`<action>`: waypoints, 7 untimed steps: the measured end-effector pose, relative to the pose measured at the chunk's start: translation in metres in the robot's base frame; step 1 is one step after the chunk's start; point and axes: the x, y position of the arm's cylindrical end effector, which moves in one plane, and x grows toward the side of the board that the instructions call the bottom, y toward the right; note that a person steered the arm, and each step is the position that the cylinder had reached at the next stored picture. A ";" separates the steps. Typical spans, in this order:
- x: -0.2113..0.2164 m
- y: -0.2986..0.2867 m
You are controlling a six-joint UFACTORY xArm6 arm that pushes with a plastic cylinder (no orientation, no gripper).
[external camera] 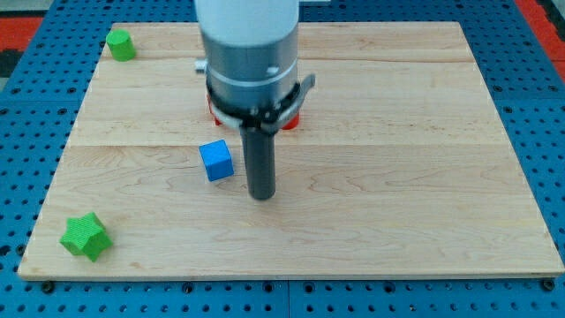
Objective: Push the blue cube closer to the red star
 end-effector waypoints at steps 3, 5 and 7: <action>-0.103 -0.036; -0.115 -0.066; -0.170 -0.165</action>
